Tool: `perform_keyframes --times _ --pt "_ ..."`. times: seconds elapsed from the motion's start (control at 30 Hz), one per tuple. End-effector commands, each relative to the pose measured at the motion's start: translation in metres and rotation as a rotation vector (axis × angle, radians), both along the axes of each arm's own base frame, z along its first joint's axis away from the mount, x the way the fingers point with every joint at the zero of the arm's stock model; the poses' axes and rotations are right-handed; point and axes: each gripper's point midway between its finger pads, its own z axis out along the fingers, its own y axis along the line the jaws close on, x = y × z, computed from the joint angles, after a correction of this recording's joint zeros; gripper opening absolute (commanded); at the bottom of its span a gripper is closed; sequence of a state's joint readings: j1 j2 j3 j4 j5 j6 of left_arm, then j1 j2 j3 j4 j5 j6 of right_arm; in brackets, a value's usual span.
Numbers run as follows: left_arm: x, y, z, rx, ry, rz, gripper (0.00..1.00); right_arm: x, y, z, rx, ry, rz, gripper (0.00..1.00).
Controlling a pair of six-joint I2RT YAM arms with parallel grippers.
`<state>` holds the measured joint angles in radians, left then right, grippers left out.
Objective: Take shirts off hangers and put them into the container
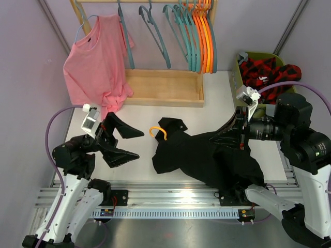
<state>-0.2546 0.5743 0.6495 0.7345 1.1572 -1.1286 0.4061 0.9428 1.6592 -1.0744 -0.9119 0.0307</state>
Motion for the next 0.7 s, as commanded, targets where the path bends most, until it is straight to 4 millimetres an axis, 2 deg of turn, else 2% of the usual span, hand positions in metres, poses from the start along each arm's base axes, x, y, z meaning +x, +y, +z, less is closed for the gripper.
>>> perform_keyframes --times 0.0,0.03,0.07,0.13,0.17,0.37,0.67 --pt "-0.015 0.002 -0.001 0.048 -0.157 -0.034 0.99 -0.009 0.008 0.018 0.07 -0.053 0.089 0.0" --pt "-0.009 0.0 -0.007 0.069 -0.103 -0.019 0.99 -0.009 0.008 0.017 0.072 -0.049 0.096 0.0" --pt "-0.002 0.0 -0.006 0.068 -0.156 0.025 0.99 -0.012 0.009 0.017 0.077 -0.043 0.114 0.0" --pt "0.01 0.001 -0.007 0.095 -0.109 0.094 0.99 -0.011 0.01 0.016 0.081 -0.042 0.121 0.0" --pt "0.019 0.002 -0.006 0.093 -0.149 0.153 0.99 -0.012 0.01 0.016 0.084 -0.043 0.125 0.0" --pt "0.03 -0.002 -0.007 0.081 -0.118 0.14 0.99 -0.007 0.016 0.013 0.104 -0.022 0.154 0.0" --pt "0.035 -0.013 -0.007 0.067 -0.119 0.083 0.99 0.006 0.027 0.015 0.137 -0.006 0.186 0.0"
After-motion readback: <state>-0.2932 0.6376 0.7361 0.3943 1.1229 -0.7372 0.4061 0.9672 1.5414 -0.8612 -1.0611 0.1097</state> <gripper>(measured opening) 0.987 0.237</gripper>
